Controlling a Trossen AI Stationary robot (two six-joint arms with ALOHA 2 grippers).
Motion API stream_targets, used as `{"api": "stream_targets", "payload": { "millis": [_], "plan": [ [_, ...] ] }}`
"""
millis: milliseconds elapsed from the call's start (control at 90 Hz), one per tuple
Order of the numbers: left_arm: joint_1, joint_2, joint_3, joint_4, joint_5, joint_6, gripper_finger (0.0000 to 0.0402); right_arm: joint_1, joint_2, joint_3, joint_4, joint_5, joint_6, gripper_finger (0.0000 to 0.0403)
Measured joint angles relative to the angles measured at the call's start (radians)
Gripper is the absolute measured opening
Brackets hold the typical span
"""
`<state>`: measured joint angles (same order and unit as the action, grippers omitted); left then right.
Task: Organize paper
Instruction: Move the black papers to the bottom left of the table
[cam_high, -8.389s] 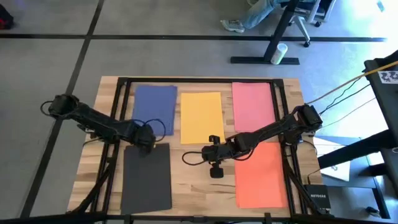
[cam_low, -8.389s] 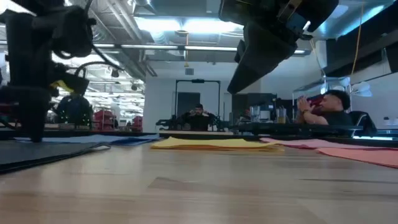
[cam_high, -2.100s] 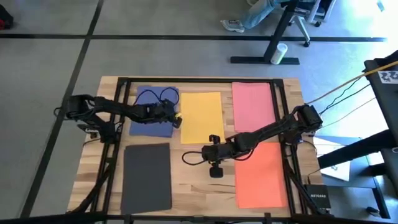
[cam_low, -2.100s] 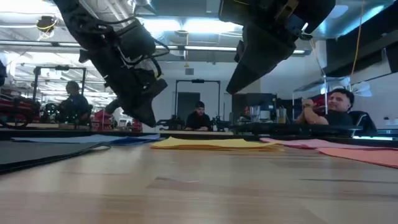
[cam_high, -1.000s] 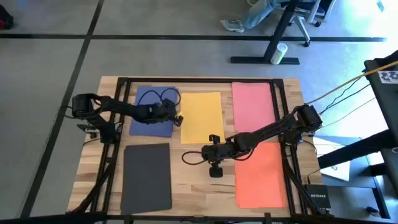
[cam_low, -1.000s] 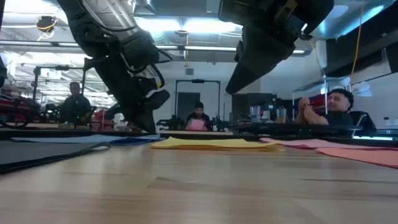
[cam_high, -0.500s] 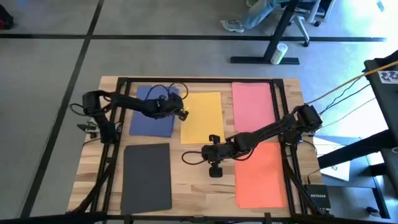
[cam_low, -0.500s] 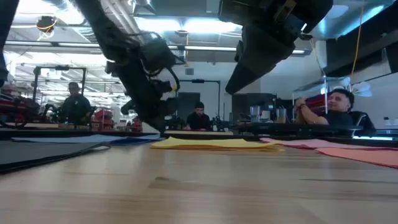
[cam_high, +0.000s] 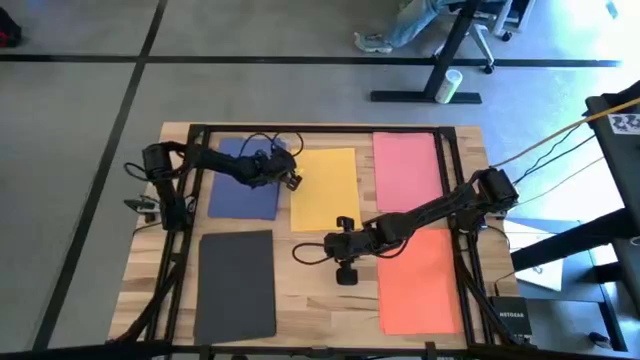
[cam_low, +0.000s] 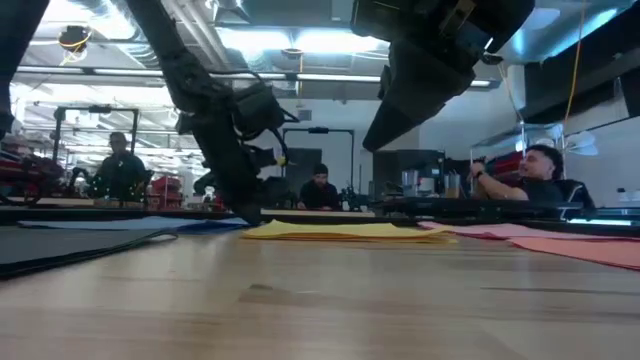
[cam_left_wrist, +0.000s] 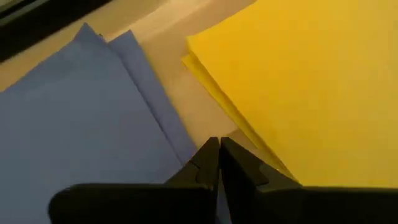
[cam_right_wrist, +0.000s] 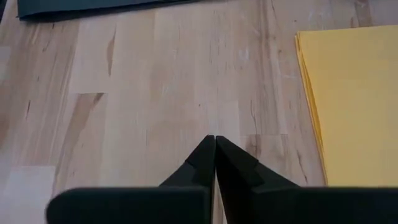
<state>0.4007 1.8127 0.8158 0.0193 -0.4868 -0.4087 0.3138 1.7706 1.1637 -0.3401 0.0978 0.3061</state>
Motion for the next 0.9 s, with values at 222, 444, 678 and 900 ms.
{"api": "stream_targets", "payload": {
  "millis": [222,444,678,900],
  "plan": [
    [0.0,-0.005,0.0,-0.005,-0.002,0.03,0.0,0.0,0.0,0.0,0.0,0.0,0.0,0.0],
    [0.012,-0.005,0.0,-0.027,-0.01,0.037,0.0,0.0,0.0,0.0,-0.002,0.0,0.0,0.0],
    [0.025,-0.005,0.0,-0.042,-0.021,0.069,0.0,0.0,0.0,0.0,-0.002,0.0,0.002,0.0],
    [0.027,-0.005,0.0,-0.072,-0.063,0.078,0.0,0.001,0.0,0.0,-0.002,0.0,0.003,0.0]
  ]
}}
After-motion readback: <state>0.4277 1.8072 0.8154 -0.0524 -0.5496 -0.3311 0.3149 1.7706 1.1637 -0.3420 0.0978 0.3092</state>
